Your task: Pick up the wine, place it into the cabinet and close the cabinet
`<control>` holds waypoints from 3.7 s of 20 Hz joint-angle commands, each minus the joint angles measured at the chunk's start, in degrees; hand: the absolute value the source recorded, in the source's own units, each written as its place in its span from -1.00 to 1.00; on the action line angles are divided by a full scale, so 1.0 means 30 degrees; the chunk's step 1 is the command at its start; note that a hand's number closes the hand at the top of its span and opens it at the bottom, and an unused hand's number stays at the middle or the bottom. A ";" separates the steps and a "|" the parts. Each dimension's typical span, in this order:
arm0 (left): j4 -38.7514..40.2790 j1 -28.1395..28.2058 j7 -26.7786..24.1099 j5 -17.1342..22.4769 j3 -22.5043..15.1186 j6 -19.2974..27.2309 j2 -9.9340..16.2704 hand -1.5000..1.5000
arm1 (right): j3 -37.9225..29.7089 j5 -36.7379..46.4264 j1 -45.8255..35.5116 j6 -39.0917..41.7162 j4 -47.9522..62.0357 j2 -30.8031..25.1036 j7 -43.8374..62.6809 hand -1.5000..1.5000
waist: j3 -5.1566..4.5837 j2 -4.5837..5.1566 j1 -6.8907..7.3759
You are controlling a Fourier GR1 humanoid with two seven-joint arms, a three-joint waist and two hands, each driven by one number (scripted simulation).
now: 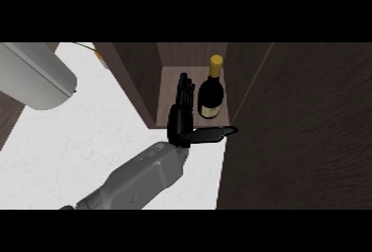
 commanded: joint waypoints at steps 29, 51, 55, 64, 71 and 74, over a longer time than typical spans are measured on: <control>-2.0385 1.1924 0.4004 -0.6034 0.1445 -0.3357 1.3756 1.00 | 0.1881 -0.3727 0.2445 0.4180 -0.2622 -0.2321 0.1156 1.00 | -0.0005 -0.0084 0.0303; -2.0127 2.0459 0.1013 -0.2249 0.8933 -1.0950 2.0541 -1.00 | 1.6972 0.3485 -0.4296 -0.4609 0.0814 0.0696 0.4680 1.00 | -0.0089 -0.0241 0.0694; -1.9839 2.1157 0.0674 -0.2413 0.9152 -1.1838 2.0752 -1.00 | 1.7380 0.3818 -0.6367 -0.7418 0.2978 0.0650 0.3158 1.00 | -0.0099 -0.0203 0.0969; -1.7709 2.2176 0.0548 -0.1263 1.1339 -1.5386 2.2439 -1.00 | 1.5383 0.4047 -0.9833 -1.1325 0.4309 0.0559 0.2306 1.00 | -0.0113 -0.0051 0.1222; -1.7541 2.3767 -0.0034 -0.1688 1.2189 -1.6901 2.2774 -1.00 | 1.1569 0.2637 -1.4720 -1.2856 0.8724 0.0645 0.2816 1.00 | -0.0067 -0.0025 0.1562; -1.6856 2.4164 0.0331 -0.1240 1.3144 -1.7432 2.2990 -1.00 | 0.9495 0.0707 -1.6763 -1.1987 1.0903 0.0681 0.1765 1.00 | -0.0026 0.0056 0.1297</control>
